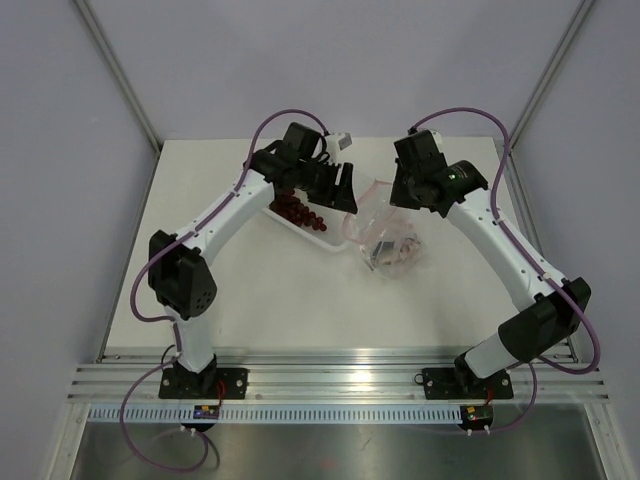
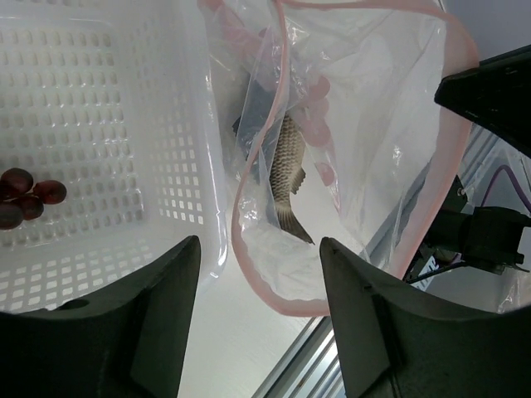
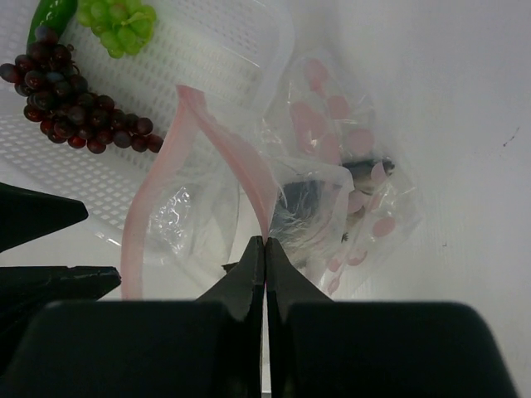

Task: Place the food in the zip-top bag and seal the zipper
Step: Adjust the zipper food storage bag at the center of the board, then pick up the fake fruit from the bin.

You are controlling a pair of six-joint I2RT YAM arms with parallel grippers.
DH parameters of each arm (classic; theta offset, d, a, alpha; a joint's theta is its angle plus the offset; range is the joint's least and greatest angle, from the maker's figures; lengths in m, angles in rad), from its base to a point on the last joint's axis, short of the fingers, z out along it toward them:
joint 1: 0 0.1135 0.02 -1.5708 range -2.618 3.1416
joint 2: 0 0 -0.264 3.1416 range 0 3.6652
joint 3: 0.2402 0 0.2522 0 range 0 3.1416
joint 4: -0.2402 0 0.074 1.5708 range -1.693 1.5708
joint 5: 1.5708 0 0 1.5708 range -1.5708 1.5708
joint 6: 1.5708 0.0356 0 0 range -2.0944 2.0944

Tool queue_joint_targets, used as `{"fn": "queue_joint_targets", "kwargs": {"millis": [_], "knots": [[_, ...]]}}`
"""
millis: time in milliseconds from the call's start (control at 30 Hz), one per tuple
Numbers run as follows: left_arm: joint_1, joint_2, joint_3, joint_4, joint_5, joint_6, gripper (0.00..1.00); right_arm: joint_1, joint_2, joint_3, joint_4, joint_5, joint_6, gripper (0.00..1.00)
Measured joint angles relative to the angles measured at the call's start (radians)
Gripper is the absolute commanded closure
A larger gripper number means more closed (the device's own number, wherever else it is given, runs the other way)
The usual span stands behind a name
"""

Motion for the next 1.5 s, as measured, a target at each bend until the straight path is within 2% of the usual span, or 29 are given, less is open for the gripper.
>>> {"fn": "queue_joint_targets", "kwargs": {"millis": [233, 400, 600, 700, 833, 1067, 1133, 1200, 1267, 1500], "knots": [[0.087, -0.074, -0.002, -0.01, -0.024, -0.01, 0.37, 0.0, 0.0, -0.006, 0.027, -0.024, 0.025, 1.0], [0.179, -0.058, 0.012, -0.04, -0.19, -0.026, 0.34, 0.0, 0.0, -0.006, 0.032, -0.035, 0.029, 1.0], [0.218, 0.081, 0.061, -0.072, -0.369, -0.105, 0.31, 0.0, 0.0, -0.006, 0.031, -0.037, 0.03, 1.0], [0.217, 0.163, 0.105, -0.07, -0.409, -0.138, 0.35, 0.0, 0.0, -0.006, 0.031, -0.037, 0.03, 1.0], [0.217, 0.232, 0.143, -0.038, -0.423, -0.16, 0.38, 0.0, -0.001, -0.006, 0.031, -0.037, 0.03, 1.0], [0.216, 0.379, 0.298, 0.044, -0.429, -0.182, 0.37, 0.0, -0.011, -0.006, 0.023, -0.04, 0.034, 1.0], [0.215, 0.431, 0.346, 0.06, -0.434, -0.188, 0.34, 0.0, -0.015, -0.006, 0.021, -0.042, 0.037, 1.0], [0.215, 0.479, 0.393, 0.067, -0.443, -0.193, 0.26, 0.0, -0.018, -0.007, 0.02, -0.047, 0.037, 1.0], [0.215, 0.525, 0.426, 0.08, -0.458, -0.2, 0.24, 0.0, -0.019, -0.01, 0.021, -0.058, 0.039, 1.0], [0.215, 0.605, 0.433, 0.126, -0.485, -0.235, 0.31, 0.0, -0.021, -0.04, 0.021, -0.081, 0.047, 1.0]]}}
